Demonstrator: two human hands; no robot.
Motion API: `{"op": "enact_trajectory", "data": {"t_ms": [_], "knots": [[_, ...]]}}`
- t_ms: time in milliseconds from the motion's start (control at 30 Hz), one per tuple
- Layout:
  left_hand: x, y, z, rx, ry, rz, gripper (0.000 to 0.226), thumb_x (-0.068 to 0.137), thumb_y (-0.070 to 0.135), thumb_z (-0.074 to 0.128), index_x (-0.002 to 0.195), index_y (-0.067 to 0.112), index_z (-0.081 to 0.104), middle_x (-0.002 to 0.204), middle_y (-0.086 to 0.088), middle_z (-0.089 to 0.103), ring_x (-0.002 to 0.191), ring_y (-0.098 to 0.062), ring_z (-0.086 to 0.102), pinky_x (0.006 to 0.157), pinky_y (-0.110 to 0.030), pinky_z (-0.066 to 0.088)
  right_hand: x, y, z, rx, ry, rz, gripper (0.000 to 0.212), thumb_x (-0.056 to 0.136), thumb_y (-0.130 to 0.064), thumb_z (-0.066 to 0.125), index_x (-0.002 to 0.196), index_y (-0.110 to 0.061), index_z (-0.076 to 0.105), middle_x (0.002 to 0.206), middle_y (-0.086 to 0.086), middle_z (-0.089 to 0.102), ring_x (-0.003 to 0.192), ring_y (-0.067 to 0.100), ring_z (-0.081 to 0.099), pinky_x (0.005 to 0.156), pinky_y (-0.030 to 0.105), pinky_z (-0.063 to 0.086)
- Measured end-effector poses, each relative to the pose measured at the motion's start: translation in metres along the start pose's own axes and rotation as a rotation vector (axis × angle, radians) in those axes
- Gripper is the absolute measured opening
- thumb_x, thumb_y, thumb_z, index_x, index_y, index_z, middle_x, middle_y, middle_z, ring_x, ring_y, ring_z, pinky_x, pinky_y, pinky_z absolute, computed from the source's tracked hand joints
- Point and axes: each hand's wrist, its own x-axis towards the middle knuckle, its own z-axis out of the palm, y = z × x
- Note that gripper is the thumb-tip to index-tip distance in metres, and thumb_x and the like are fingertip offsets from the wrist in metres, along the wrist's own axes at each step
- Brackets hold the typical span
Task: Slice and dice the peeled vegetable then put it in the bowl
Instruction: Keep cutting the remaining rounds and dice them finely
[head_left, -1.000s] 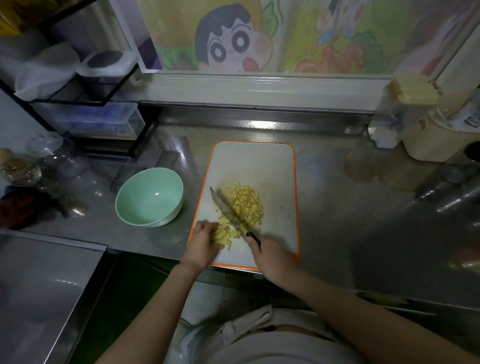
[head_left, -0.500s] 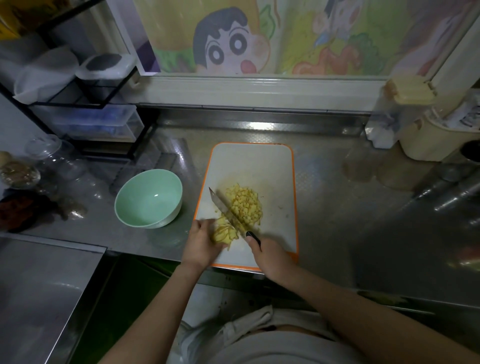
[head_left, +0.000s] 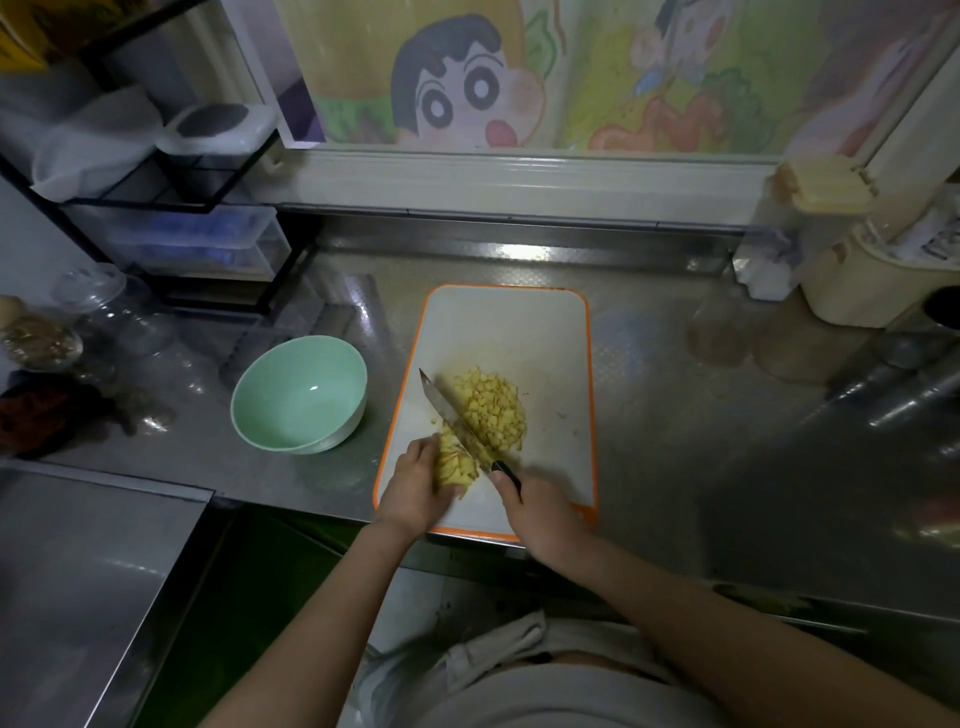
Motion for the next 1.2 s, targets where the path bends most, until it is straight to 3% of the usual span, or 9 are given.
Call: {"op": "enact_trajectory", "data": {"t_ms": [200, 433, 533, 633, 767, 933, 1200], "knots": [[0.0, 0.003, 0.008, 0.003, 0.029, 0.002, 0.06, 0.088, 0.019, 0.06, 0.139, 0.003, 0.034, 0.135, -0.012, 0.034, 0.125, -0.027, 0.036, 0.103, -0.031, 0.033, -0.003, -0.005, 0.001, -0.012, -0.004, 0.004, 0.046, 0.1, -0.046, 0.03, 0.062, -0.023, 0.041, 0.061, -0.002, 0.043, 0.069, 0.021, 0.051, 0.066, 0.032, 0.038], [-0.004, 0.005, 0.013, 0.024, 0.072, -0.013, 0.056, 0.09, 0.024, 0.057, 0.138, 0.002, 0.036, 0.132, -0.012, 0.035, 0.123, -0.027, 0.037, 0.1, -0.034, 0.038, 0.0, -0.009, -0.003, -0.01, 0.003, 0.007, 0.04, 0.099, -0.043, 0.037, 0.068, -0.018, 0.045, 0.062, -0.001, 0.045, 0.055, 0.012, 0.046, 0.048, 0.023, 0.033], [-0.003, 0.006, 0.014, 0.04, 0.067, -0.02, 0.055, 0.091, 0.023, 0.056, 0.138, 0.004, 0.036, 0.133, -0.01, 0.033, 0.124, -0.026, 0.037, 0.099, -0.034, 0.039, 0.001, -0.013, -0.003, -0.028, 0.005, 0.005, 0.041, 0.099, -0.043, 0.036, 0.074, -0.013, 0.049, 0.063, -0.001, 0.045, 0.064, 0.018, 0.051, 0.053, 0.027, 0.035], [-0.002, 0.007, 0.014, 0.059, 0.066, -0.028, 0.053, 0.091, 0.022, 0.055, 0.137, 0.004, 0.037, 0.132, -0.01, 0.034, 0.122, -0.026, 0.037, 0.098, -0.036, 0.041, 0.003, -0.014, -0.003, -0.033, -0.021, 0.006, 0.041, 0.1, -0.042, 0.034, 0.068, -0.018, 0.045, 0.064, -0.001, 0.046, 0.068, 0.019, 0.051, 0.053, 0.026, 0.035], [-0.002, 0.008, 0.016, 0.078, 0.068, -0.033, 0.051, 0.091, 0.022, 0.054, 0.136, 0.005, 0.037, 0.133, -0.009, 0.034, 0.121, -0.025, 0.037, 0.097, -0.034, 0.04, 0.006, -0.013, 0.001, -0.063, -0.023, 0.03, 0.041, 0.1, -0.043, 0.033, 0.079, -0.013, 0.05, 0.066, -0.001, 0.046, 0.07, 0.019, 0.052, 0.06, 0.027, 0.036], [0.0, 0.007, 0.017, 0.078, 0.066, -0.047, 0.051, 0.091, 0.022, 0.055, 0.136, 0.005, 0.038, 0.131, -0.009, 0.034, 0.119, -0.025, 0.037, 0.097, -0.035, 0.039, 0.011, -0.015, 0.002, -0.097, -0.022, 0.051, 0.042, 0.1, -0.042, 0.032, 0.067, -0.019, 0.042, 0.064, -0.001, 0.045, 0.062, 0.015, 0.049, 0.053, 0.026, 0.035], [0.001, 0.005, 0.018, 0.081, 0.076, -0.035, 0.048, 0.091, 0.021, 0.055, 0.134, 0.006, 0.04, 0.129, -0.009, 0.036, 0.117, -0.025, 0.039, 0.095, -0.032, 0.037, 0.015, -0.013, 0.011, -0.171, 0.012, 0.033, 0.033, 0.099, -0.043, 0.034, 0.085, -0.016, 0.047, 0.081, 0.005, 0.054, 0.081, 0.024, 0.061, 0.07, 0.034, 0.049]]}}
